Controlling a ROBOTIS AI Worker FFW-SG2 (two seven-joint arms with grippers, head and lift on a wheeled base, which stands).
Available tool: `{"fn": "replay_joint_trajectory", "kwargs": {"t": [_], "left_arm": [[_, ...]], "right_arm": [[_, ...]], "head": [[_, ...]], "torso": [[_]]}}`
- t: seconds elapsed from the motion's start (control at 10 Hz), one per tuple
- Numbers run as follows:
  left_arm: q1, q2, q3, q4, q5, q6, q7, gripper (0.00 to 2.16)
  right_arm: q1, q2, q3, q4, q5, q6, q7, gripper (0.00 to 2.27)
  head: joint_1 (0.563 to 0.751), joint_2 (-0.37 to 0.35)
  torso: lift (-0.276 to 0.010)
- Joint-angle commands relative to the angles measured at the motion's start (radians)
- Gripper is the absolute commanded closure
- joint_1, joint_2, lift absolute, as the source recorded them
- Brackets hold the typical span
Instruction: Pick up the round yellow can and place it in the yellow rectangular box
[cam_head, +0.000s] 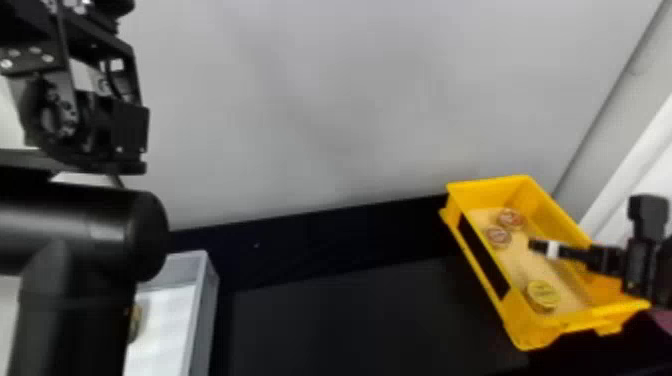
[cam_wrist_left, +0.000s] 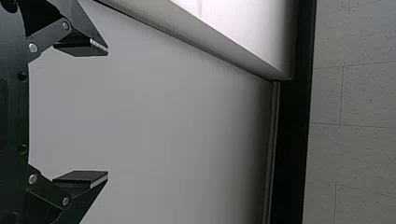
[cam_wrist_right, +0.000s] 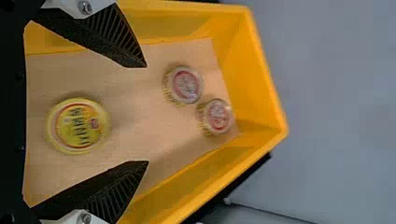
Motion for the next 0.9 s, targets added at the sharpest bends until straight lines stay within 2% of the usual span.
{"fn": "replay_joint_trajectory", "kwargs": {"t": [0.0,0.1,0.3,0.4,0.8], "left_arm": [[0.007,-0.002,0.012,-0.007,-0.005,0.000,-0.003,0.31],[0.014,-0.005,0.015,-0.009,-0.005,0.003,-0.001,0.31],[0.020,-0.007,0.023,-0.015,-0.007,0.005,-0.001,0.31],[0.021,-0.007,0.023,-0.015,-0.008,0.006,-0.001,0.31],[0.023,0.001,0.032,-0.024,-0.016,0.019,-0.001,0.31]], "right_arm": [[0.055,-0.001,-0.011,-0.359,-0.022,-0.021,-0.061,0.04],[0.106,-0.001,-0.032,-0.582,-0.025,-0.019,-0.134,0.05],[0.147,0.003,-0.011,-0.908,-0.028,-0.050,-0.292,0.05],[0.160,0.005,0.012,-1.007,-0.028,-0.078,-0.368,0.05],[0.166,0.019,0.078,-1.240,0.034,-0.234,-0.509,0.05]], "head": [[0.740,0.018],[0.740,0.018],[0.740,0.018],[0.740,0.018],[0.740,0.018]], "torso": [[0.000],[0.000],[0.000],[0.000],[0.000]]}}
